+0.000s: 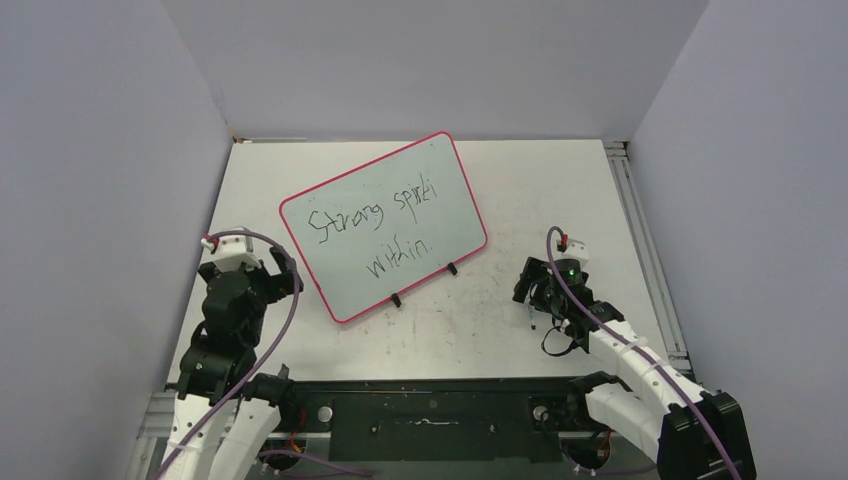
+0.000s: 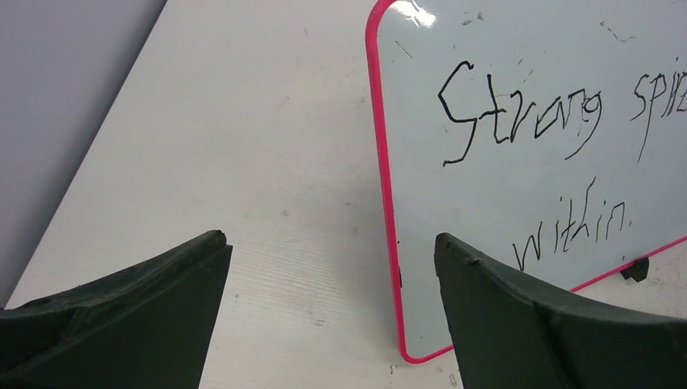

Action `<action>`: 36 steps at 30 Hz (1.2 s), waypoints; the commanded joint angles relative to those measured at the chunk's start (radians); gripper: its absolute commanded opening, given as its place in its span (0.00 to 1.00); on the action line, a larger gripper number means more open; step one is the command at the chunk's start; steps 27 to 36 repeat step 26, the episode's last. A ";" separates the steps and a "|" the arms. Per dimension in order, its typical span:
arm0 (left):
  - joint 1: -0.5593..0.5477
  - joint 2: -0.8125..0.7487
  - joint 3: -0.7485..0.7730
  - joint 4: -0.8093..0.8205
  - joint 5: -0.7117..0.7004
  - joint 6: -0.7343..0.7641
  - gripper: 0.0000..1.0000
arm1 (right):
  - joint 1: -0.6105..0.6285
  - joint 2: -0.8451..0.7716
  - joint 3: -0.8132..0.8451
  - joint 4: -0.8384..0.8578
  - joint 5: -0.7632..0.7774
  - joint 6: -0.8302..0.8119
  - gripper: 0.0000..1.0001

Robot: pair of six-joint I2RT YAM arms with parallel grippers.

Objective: Write a sentence on the whiteboard
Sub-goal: Put down the whiteboard marker at the center of the board, then reset both arms

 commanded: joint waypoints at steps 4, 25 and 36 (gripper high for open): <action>0.005 -0.015 0.030 0.047 -0.087 -0.019 0.96 | -0.007 -0.051 0.073 0.010 0.043 -0.045 0.90; 0.006 -0.084 0.054 0.039 -0.084 -0.001 0.96 | -0.007 -0.430 0.248 -0.025 0.145 -0.256 0.90; 0.006 -0.080 0.057 0.038 -0.089 -0.001 0.96 | -0.007 -0.431 0.247 -0.024 0.144 -0.257 0.90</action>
